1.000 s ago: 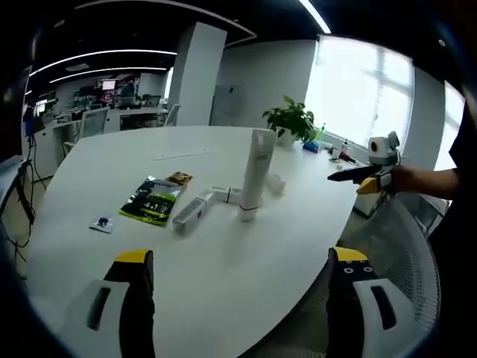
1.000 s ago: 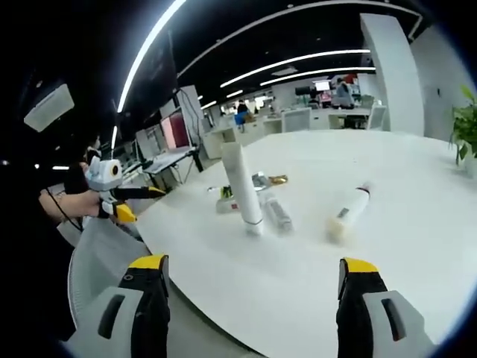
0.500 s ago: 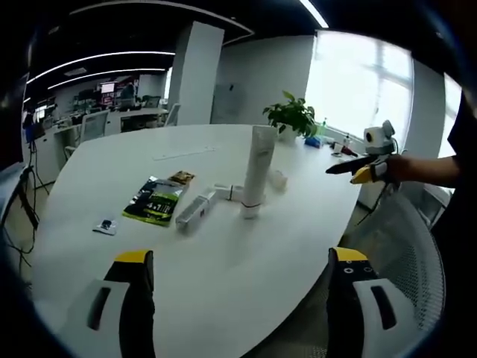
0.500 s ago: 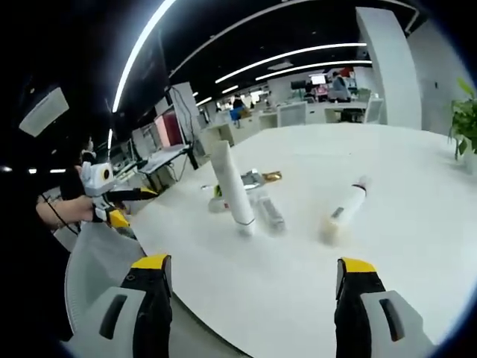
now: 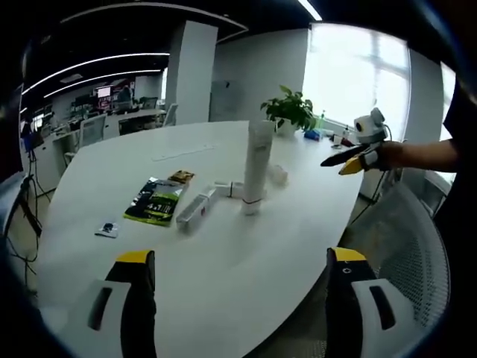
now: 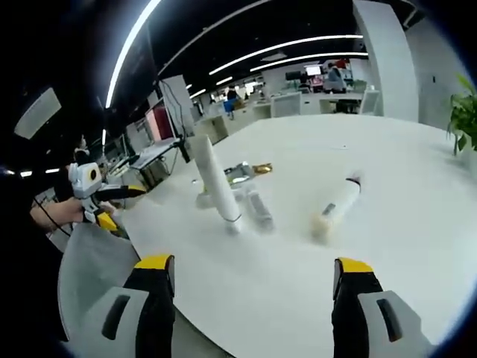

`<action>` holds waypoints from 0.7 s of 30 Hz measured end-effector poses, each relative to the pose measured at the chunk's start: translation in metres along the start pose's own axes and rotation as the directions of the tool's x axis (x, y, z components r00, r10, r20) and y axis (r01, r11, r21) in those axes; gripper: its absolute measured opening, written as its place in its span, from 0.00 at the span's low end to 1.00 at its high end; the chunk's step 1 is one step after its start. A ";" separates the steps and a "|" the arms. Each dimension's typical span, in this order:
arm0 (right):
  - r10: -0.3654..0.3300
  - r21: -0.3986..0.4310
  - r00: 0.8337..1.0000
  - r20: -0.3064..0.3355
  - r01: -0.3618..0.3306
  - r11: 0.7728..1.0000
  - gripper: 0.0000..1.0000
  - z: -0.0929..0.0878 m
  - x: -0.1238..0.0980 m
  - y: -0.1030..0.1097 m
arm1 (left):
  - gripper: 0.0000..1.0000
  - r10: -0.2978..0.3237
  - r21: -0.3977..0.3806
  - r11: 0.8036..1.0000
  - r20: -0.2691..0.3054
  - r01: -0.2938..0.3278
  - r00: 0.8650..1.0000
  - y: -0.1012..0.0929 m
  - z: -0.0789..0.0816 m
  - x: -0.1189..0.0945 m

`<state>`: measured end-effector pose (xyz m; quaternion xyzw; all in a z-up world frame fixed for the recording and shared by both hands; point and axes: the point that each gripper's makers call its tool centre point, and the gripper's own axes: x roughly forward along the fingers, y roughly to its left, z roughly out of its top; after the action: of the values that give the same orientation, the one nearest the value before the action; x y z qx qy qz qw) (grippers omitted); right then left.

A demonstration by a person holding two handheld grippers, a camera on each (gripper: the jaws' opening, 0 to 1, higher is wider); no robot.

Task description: Arrange the skincare products in the storage area until every visible bottle or jar stands upright without overlapping.

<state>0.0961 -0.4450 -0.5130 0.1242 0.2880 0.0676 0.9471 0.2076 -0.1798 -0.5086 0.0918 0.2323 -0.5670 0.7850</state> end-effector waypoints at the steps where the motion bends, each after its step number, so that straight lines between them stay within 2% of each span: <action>1: -0.003 0.000 1.000 -0.001 0.003 1.000 0.90 0.000 0.001 -0.001 | 0.88 0.001 0.000 1.000 0.001 -0.001 1.000 0.000 0.000 0.000; 5: -0.007 0.003 1.000 -0.008 0.007 1.000 0.89 0.001 0.002 -0.003 | 0.87 0.022 0.018 1.000 0.003 -0.022 1.000 0.003 0.000 -0.001; 10: -0.023 -0.001 0.999 -0.031 0.023 1.000 0.88 0.002 0.005 -0.010 | 0.86 0.017 0.021 1.000 0.004 -0.017 1.000 0.000 0.001 0.000; 21: -0.061 0.022 0.995 -0.077 0.063 0.998 0.84 0.006 0.015 -0.035 | 0.87 0.020 -0.004 1.000 0.008 -0.020 1.000 0.001 0.002 -0.001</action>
<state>0.1143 -0.4764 -0.5254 0.1242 0.3283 0.0394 0.9355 0.2090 -0.1794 -0.5069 0.0906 0.2293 -0.5589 0.7917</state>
